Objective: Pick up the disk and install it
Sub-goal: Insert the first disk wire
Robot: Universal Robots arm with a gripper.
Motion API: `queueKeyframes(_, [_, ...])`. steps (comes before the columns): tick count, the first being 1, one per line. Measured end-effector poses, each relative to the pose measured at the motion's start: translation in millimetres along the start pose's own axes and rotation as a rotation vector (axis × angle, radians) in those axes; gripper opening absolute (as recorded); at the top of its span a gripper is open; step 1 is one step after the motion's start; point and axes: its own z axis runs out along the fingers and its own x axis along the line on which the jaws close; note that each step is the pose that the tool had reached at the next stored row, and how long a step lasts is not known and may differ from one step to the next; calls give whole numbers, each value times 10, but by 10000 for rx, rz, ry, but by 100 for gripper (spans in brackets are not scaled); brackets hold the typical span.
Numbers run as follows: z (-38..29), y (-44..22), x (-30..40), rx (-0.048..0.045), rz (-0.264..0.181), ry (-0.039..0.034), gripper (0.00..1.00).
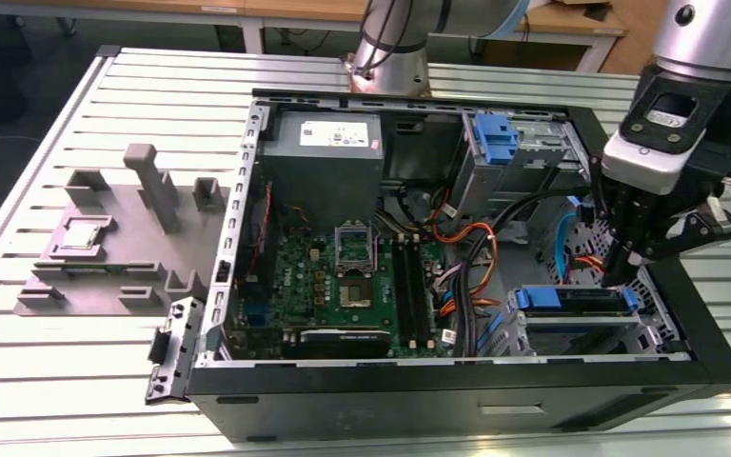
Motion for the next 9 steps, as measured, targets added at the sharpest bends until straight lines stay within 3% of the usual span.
queueKeyframes(4, [14, 0, 4, 200, 588, 12, 16])
queueKeyframes(6, [17, 0, 6, 174, 700, 172, 16])
queueKeyframes(9, [25, -1, 8, 173, 846, 339, 16])
